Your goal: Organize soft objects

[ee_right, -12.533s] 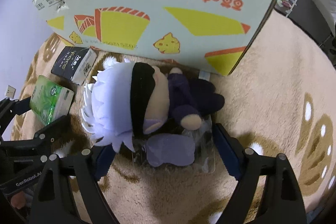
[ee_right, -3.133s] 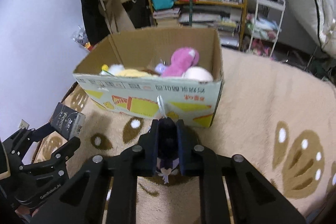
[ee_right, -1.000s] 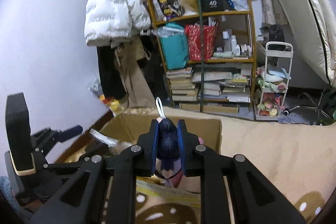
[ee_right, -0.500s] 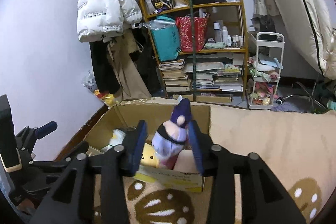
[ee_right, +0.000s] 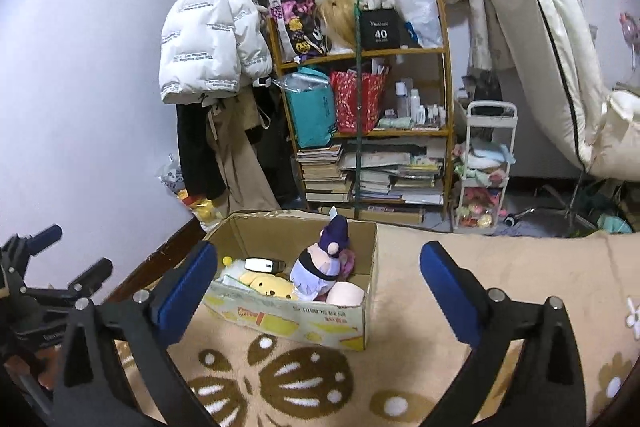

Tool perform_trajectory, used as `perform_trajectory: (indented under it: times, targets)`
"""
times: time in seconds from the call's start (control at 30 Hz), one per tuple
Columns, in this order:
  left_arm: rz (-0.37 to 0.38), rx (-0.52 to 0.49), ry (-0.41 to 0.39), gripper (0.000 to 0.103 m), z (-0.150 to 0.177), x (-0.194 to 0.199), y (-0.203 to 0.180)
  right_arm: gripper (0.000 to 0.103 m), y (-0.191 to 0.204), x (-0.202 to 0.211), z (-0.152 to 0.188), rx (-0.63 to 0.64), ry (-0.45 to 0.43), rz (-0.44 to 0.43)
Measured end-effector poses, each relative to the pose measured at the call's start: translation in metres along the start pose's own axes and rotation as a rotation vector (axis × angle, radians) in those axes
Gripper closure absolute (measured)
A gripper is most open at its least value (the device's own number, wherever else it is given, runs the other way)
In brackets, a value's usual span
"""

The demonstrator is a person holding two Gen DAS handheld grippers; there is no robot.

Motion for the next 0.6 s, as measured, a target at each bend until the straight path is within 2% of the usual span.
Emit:
perform_trajectory:
  times: [0.4,0.6]
  targets:
    - [0.009,0.024,-0.045,0.001,0.021,0.058,0.013,0.000,0.000,0.049,0.016,0.012,-0.022,0.036]
    - [0.024,0.090,-0.078,0.001,0.030,0.071,0.019,0.000,-0.003,0.063,0.021,0.005,-0.066,0.059]
Point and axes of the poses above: each gripper's, at about its wrist camera, not at the fingertips, and x roughly against the way its jaws point, y to its left, z to its underside, the point moved 5 cm from there along -x, roughly the way its jaws point, and after that the axes turned 2 degrees about y, right-handed, at the moved point
